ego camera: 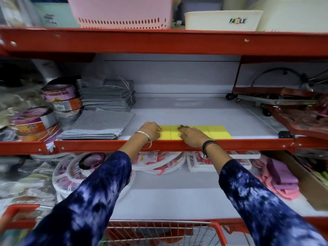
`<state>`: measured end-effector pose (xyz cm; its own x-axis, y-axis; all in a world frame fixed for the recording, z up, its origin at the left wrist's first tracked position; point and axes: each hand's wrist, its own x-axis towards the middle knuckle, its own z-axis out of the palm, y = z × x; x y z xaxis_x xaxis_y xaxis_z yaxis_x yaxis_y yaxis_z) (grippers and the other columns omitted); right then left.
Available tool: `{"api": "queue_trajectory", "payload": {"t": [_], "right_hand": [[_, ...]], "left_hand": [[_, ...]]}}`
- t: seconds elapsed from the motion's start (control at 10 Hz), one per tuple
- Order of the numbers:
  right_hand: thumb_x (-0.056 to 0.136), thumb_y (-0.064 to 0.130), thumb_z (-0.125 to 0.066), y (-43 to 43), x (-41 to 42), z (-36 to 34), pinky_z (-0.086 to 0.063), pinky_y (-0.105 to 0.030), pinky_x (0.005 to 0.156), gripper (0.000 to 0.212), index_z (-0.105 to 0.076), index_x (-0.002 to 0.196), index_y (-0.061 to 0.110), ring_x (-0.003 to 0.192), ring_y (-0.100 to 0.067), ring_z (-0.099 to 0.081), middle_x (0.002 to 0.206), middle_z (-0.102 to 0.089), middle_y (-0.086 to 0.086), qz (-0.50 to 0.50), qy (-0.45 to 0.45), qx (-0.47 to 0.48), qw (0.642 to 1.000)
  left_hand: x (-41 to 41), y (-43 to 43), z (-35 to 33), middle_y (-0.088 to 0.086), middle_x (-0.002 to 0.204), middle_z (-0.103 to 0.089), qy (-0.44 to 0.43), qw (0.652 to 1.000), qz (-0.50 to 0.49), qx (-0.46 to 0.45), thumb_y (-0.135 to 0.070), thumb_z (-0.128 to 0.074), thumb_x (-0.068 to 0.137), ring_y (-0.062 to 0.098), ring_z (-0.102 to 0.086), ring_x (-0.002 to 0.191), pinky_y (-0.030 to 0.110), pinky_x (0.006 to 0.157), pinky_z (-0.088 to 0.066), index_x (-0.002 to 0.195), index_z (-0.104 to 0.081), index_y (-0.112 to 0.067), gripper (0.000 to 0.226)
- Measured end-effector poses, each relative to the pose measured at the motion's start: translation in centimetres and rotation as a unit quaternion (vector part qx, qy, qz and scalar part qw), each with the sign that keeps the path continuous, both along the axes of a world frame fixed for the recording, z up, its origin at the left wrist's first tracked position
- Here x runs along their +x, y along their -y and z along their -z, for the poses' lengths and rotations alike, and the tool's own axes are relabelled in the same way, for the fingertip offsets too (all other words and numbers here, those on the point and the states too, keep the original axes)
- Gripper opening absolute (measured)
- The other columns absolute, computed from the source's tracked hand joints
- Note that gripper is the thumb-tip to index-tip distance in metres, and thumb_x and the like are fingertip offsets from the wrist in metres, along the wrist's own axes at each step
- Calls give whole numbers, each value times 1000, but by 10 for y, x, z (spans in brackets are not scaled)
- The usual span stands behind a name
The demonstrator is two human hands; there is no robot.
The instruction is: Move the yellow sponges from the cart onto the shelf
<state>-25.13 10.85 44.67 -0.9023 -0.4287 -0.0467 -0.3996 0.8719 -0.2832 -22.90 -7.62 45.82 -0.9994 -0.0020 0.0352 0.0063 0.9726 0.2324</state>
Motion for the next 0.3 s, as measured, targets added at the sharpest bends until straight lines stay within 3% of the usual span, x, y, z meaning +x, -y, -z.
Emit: {"api": "queue_trajectory", "payload": {"t": [0.1, 0.3], "right_hand": [[103, 25, -36, -6, 10, -1, -19, -36, 120, 49, -29, 150, 12, 148, -25, -22, 161, -22, -7, 7, 0, -35, 999], [99, 30, -46, -23, 42, -25, -30, -35, 115, 50, -36, 146, 16, 142, -20, -36, 155, -37, -2, -9, -218, -172, 961]], "left_hand": [[12, -2, -1, 10, 137, -59, -15, 1000, 1, 16, -21, -56, 91, 30, -48, 131, 37, 113, -39, 128, -61, -14, 38], [46, -9, -26, 4, 148, -47, -258, 962, 68, 53, -19, -53, 93, 22, -38, 141, 40, 117, -32, 131, -56, -12, 39]]}}
